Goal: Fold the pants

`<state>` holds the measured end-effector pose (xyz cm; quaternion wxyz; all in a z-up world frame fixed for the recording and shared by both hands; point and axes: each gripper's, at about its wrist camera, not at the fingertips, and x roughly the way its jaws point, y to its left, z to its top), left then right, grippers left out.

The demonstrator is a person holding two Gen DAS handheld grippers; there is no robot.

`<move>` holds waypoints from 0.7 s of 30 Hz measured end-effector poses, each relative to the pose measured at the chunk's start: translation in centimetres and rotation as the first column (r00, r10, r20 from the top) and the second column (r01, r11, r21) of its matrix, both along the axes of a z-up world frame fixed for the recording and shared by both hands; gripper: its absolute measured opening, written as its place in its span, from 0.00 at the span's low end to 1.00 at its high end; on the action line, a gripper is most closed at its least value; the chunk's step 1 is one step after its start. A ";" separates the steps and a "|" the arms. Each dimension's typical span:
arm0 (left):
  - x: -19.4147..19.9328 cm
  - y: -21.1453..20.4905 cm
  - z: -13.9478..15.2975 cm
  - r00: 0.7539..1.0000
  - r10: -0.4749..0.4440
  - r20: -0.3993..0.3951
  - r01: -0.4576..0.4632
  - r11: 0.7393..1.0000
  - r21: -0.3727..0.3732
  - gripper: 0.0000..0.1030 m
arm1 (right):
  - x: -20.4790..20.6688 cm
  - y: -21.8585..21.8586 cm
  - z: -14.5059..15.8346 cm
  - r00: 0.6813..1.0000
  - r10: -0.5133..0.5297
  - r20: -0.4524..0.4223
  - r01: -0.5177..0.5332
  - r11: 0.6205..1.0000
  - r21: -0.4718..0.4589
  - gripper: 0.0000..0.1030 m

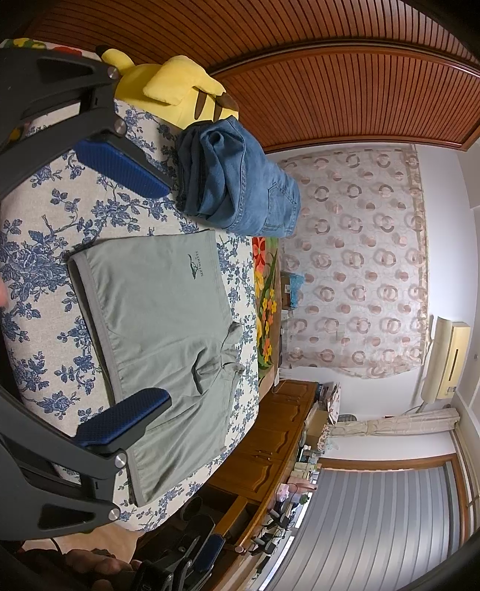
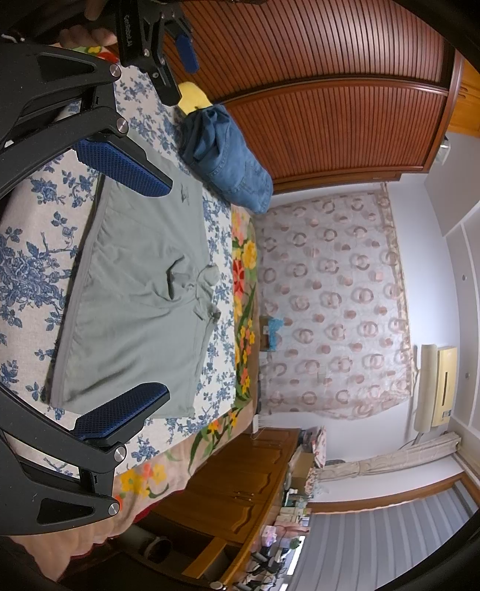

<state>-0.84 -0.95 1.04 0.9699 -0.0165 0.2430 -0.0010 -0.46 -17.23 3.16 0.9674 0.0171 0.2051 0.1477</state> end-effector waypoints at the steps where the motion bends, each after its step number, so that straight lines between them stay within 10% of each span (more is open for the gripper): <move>1: 0.0 0.0 0.0 1.000 -0.001 0.000 0.001 1.000 0.000 1.00 | 0.0 0.0 0.0 1.000 0.000 -0.001 0.000 1.000 0.001 1.00; 21: 0.0 -0.1 0.0 1.000 0.000 0.000 0.000 1.000 -0.001 1.00 | 0.1 -0.4 -0.3 1.000 0.001 0.000 -0.001 1.000 0.003 1.00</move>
